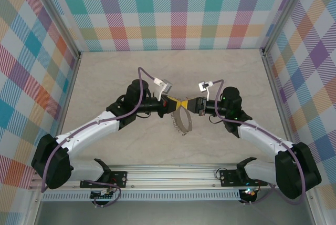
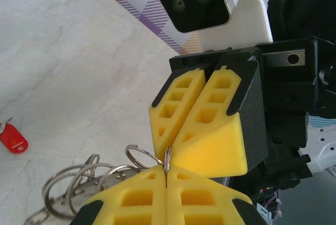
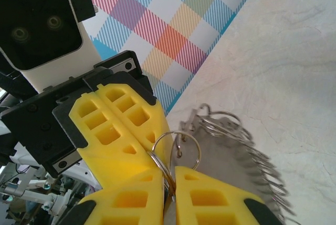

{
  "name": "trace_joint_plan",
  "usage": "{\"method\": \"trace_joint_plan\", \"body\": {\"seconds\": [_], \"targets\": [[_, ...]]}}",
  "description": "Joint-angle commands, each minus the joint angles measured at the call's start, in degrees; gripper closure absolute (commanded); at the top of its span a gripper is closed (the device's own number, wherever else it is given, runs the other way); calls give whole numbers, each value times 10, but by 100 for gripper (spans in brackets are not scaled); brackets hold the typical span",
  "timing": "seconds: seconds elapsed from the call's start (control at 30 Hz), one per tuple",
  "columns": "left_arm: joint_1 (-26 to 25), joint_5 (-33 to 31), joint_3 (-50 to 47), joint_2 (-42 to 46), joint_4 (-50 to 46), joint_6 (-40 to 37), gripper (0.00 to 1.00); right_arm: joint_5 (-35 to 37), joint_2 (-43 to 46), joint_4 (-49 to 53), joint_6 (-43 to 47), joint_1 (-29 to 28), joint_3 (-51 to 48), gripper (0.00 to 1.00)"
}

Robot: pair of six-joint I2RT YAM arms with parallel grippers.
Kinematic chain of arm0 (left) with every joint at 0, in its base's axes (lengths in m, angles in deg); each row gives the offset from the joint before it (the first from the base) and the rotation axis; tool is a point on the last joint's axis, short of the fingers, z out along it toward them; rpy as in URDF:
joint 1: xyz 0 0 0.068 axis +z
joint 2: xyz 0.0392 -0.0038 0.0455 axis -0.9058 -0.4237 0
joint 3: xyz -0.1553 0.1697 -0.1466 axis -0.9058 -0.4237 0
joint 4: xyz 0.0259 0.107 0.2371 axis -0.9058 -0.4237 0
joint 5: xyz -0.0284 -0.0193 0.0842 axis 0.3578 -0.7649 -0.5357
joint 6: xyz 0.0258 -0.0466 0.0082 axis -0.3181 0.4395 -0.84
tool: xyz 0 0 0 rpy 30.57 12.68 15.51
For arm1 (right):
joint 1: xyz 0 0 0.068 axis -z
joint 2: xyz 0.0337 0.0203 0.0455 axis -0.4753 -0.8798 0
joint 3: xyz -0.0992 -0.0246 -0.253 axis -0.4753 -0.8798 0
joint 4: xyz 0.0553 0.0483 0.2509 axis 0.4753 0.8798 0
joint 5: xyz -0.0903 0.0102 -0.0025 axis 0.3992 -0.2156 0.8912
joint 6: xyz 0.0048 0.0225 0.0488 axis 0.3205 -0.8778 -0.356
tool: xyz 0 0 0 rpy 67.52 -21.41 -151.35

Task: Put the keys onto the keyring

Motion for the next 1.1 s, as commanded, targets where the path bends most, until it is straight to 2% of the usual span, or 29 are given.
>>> {"method": "trace_joint_plan", "body": {"seconds": [0.0, 0.1, 0.27, 0.33, 0.4, 0.53, 0.6, 0.67, 0.87, 1.0, 1.07], "targets": [[5, 15, 26, -6, 27, 2, 100, -18, 5, -21, 14, -9, 19, 92], [5, 18, 26, -6, 26, 2, 100, -12, 11, -17, 16, -9, 19, 100], [5, 15, 26, -7, 23, 5, 100, 4, 22, -6, 21, -9, 21, 100], [5, -7, 26, -4, 18, 11, 100, 21, 28, 4, 28, -9, 22, 100], [6, -56, 25, 3, 5, 17, 77, 44, 38, 21, 37, -9, 22, 100], [26, -154, 1, 48, 2, 61, 38, 79, 58, 46, 54, -9, 25, 100], [37, -178, -17, 77, 14, 85, 29, 82, 65, 54, 59, -9, 28, 100], [40, -182, -32, 103, 28, 99, 23, 81, 68, 61, 63, -9, 33, 100], [40, -103, -42, 129, 56, 115, 26, 75, 62, 61, 55, -9, 49, 100], [36, -27, -59, 135, 107, 122, 39, 89, 55, 68, 38, -11, 59, 100], [27, -15, -58, 133, 112, 123, 43, 99, 50, 84, 34, -13, 69, 100]]}}
